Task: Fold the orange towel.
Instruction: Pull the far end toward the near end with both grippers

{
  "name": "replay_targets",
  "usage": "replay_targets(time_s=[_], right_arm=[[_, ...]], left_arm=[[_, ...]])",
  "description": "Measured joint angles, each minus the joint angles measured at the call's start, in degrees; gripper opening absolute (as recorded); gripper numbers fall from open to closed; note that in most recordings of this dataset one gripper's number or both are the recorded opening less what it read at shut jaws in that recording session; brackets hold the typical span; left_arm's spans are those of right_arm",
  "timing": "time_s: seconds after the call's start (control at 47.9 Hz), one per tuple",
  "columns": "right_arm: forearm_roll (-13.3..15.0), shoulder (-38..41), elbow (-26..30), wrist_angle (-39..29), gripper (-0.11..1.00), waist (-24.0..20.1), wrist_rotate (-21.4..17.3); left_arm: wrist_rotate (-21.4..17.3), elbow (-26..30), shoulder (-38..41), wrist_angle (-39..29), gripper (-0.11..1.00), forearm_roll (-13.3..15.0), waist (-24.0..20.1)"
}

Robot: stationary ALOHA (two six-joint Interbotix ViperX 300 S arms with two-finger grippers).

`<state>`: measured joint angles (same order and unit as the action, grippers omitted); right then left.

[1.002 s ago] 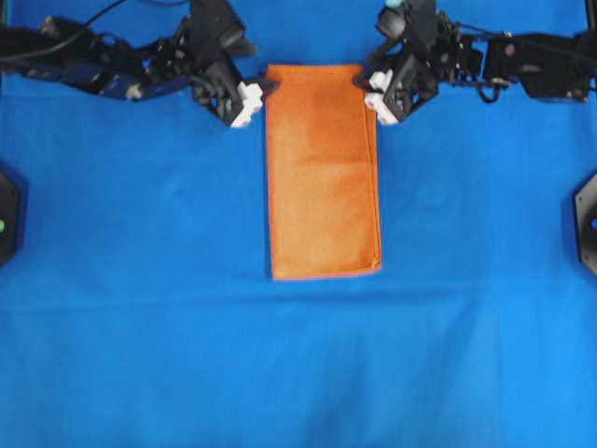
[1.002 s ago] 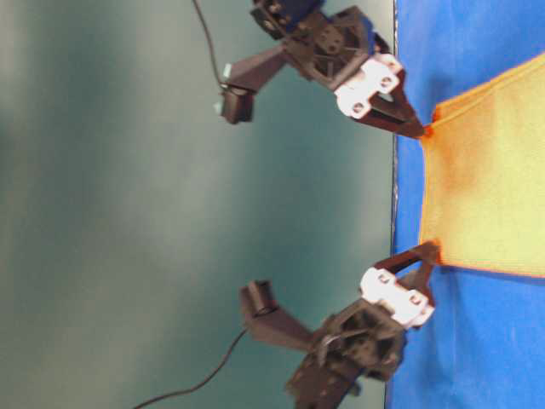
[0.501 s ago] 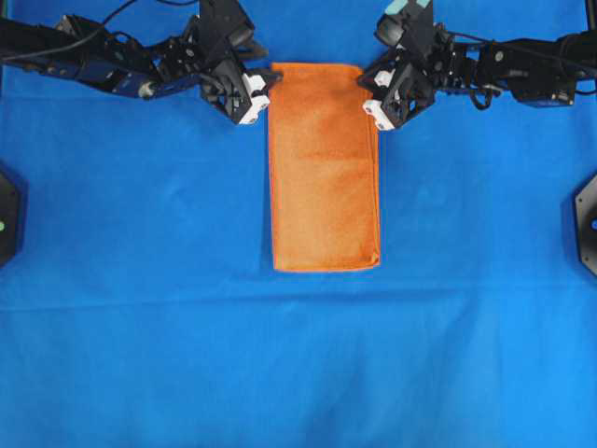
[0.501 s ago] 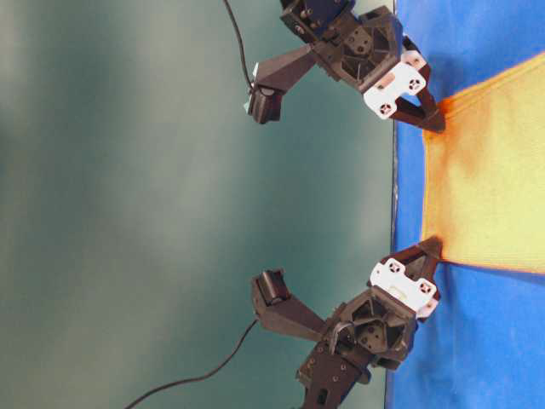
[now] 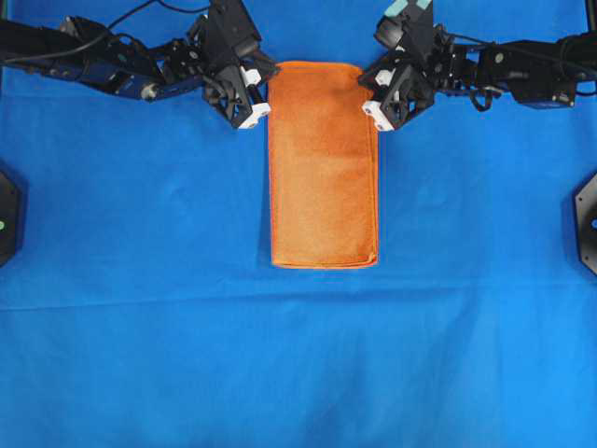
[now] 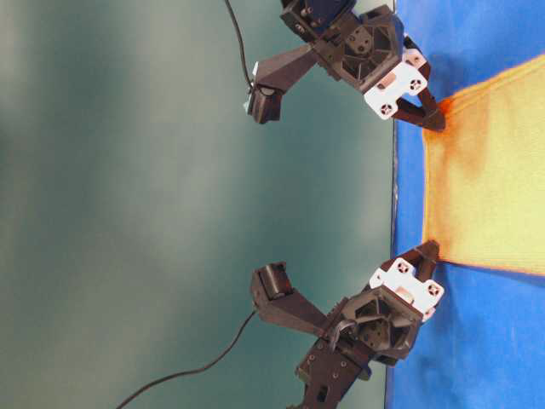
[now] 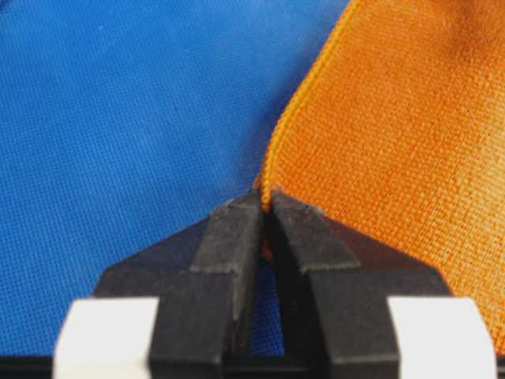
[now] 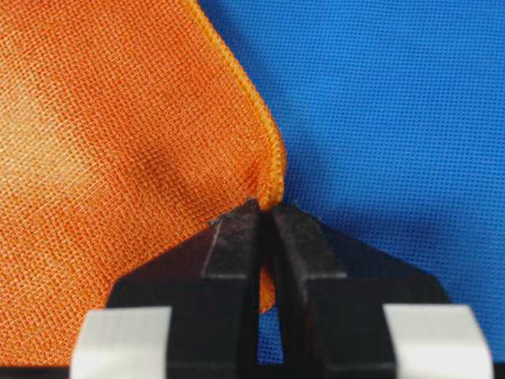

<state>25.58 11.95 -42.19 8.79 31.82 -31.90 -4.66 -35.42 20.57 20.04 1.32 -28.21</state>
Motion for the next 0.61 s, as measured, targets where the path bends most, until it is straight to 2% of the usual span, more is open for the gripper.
replay_targets(time_s=[0.188, 0.376, 0.605], right_arm=[[-0.1, -1.3, 0.2, -0.4, 0.04, -0.1, 0.3], [-0.1, -2.0, 0.8, -0.4, 0.04, 1.9, 0.4], [-0.1, -2.0, 1.5, -0.6, 0.04, 2.9, 0.9]], left_arm=[[-0.8, 0.5, -0.1, 0.0, 0.02, -0.1, -0.4], [-3.1, 1.8, -0.1, -0.5, 0.02, 0.0, -1.6], [-3.3, 3.3, -0.1, -2.2, 0.02, 0.0, -2.2]])
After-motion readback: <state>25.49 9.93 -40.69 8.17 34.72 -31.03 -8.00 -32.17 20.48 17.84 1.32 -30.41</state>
